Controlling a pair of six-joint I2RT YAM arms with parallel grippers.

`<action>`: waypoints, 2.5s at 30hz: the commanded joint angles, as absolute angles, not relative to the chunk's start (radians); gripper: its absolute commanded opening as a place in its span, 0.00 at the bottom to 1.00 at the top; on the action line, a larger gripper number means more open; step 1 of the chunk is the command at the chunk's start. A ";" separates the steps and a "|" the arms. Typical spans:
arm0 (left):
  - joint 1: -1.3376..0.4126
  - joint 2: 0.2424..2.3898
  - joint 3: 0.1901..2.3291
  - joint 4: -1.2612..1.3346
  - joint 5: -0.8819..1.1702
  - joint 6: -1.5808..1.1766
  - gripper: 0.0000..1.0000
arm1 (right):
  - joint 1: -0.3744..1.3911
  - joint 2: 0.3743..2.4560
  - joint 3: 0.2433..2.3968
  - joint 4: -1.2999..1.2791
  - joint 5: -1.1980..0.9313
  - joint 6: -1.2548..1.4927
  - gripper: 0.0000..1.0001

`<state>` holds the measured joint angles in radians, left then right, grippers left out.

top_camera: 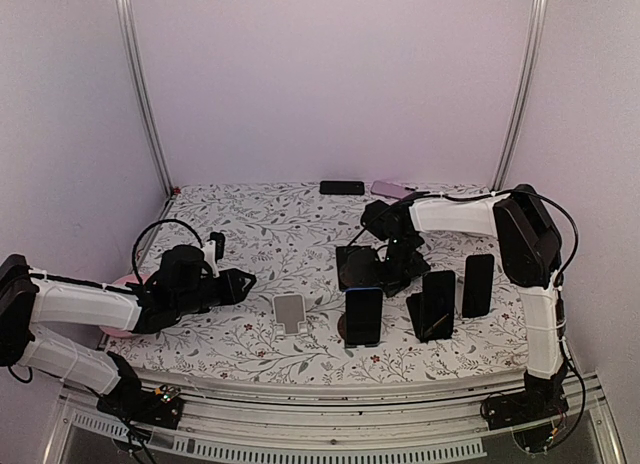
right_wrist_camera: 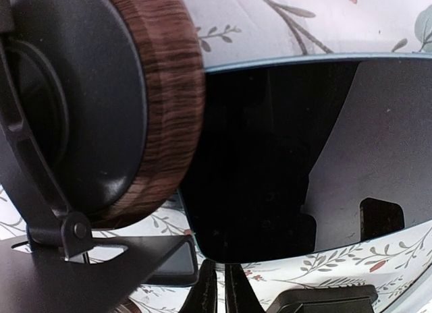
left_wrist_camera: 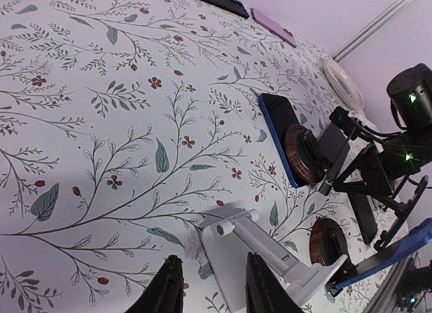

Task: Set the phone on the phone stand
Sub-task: Move the phone to the center of the board, then pick up the phone at the center of the board.

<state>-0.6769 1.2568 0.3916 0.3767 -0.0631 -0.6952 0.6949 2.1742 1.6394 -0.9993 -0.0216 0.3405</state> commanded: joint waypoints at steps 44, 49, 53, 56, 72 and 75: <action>-0.655 1.178 0.403 0.305 -0.083 -0.671 0.33 | 0.462 2.288 2.005 -0.859 0.006 0.135 0.58; -0.655 1.173 0.408 0.299 -0.085 -0.668 0.33 | 0.460 2.218 1.923 -0.795 0.060 0.114 0.72; -0.655 1.172 0.412 0.296 -0.082 -0.666 0.34 | 0.459 2.170 1.860 -0.748 0.141 0.110 0.85; -0.655 1.171 0.413 0.295 -0.081 -0.664 0.34 | 0.457 2.137 1.793 -0.702 0.204 0.095 0.97; -0.655 1.179 0.412 0.299 -0.082 -0.663 0.35 | 0.372 2.159 1.729 -0.730 0.012 0.097 0.99; -0.655 1.179 0.410 0.301 -0.081 -0.663 0.35 | 0.363 2.172 1.720 -0.731 0.004 0.096 0.99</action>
<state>-0.6651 1.1843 0.3920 0.3073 -0.0753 -0.6800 0.3702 2.1498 1.7260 -0.7170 0.0391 0.1036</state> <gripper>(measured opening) 0.348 0.989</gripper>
